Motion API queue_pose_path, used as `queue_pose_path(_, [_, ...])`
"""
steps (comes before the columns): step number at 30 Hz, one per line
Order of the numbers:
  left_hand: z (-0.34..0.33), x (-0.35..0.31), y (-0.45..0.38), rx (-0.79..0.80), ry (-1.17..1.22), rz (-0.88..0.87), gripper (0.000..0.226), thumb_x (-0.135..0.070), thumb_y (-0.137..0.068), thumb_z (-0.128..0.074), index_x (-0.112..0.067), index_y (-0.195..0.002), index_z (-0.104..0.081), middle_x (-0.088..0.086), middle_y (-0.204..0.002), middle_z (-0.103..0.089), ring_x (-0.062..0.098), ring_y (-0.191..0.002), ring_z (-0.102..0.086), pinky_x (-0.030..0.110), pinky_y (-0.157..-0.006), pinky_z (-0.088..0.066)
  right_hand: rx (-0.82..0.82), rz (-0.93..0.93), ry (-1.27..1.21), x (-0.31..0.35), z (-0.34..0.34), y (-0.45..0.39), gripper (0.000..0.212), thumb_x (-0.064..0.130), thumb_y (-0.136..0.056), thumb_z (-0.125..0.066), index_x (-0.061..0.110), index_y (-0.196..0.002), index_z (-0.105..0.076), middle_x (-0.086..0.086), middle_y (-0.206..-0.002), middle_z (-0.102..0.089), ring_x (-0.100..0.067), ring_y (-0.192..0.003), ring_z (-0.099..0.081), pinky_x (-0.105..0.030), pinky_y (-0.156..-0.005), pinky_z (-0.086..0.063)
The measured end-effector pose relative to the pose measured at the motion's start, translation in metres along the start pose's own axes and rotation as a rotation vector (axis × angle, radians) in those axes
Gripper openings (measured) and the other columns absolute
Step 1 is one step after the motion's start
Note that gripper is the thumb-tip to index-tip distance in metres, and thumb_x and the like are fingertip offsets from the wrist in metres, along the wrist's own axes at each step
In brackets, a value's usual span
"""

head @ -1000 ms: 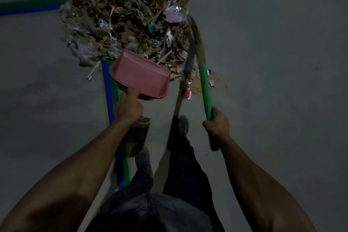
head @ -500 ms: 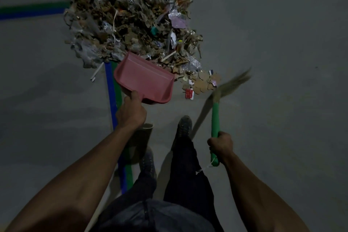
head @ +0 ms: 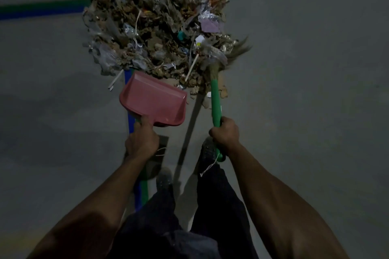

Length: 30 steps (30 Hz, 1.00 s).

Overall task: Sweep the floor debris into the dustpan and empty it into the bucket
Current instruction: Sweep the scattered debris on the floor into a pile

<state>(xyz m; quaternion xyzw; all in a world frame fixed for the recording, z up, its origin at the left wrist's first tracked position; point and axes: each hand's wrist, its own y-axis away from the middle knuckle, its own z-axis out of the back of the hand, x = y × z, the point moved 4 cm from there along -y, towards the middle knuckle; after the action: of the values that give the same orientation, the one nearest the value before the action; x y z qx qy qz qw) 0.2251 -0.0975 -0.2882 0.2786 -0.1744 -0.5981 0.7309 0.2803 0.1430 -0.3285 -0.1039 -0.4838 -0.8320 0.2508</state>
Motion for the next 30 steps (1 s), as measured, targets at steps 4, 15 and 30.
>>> queue_pose_path(4, [0.008, -0.010, -0.003, -0.015, -0.011, -0.021, 0.030, -0.013, -0.097, -0.036, -0.016, -0.127, -0.036, 0.018, -0.121, -0.048, 0.038, -0.096, -0.055, 0.043, -0.075, -0.042, -0.080, -0.030, -0.061, -0.010, 0.012, 0.033, 0.022, 0.008, -0.075, -0.062, 0.011, -0.097, -0.058, -0.009, -0.083, -0.063, -0.029, -0.075, -0.064, -0.033, -0.061, -0.051])
queue_pose_path(15, [0.050, 0.026, -0.089, 0.018, -0.100, -0.209, 0.031, -0.016, -0.095, -0.038, -0.017, -0.126, -0.035, 0.018, -0.121, -0.048, 0.040, -0.099, -0.055, 0.044, -0.076, -0.038, -0.251, -0.333, -0.150, -0.038, -0.039, 0.099, 0.012, 0.013, -0.079, -0.066, 0.014, -0.087, -0.057, -0.014, -0.083, -0.066, -0.035, -0.081, -0.065, -0.038, -0.072, -0.052])
queue_pose_path(30, [0.105, 0.131, -0.194, 0.123, -0.195, -0.384, 0.028, -0.014, -0.094, -0.043, -0.017, -0.120, -0.035, 0.019, -0.111, -0.048, 0.037, -0.089, -0.056, 0.041, -0.071, -0.041, -0.081, -0.352, -0.230, 0.112, -0.203, 0.098, 0.028, 0.003, -0.073, -0.063, 0.011, -0.099, -0.056, -0.016, -0.083, -0.067, -0.032, -0.068, -0.068, -0.045, -0.058, -0.060])
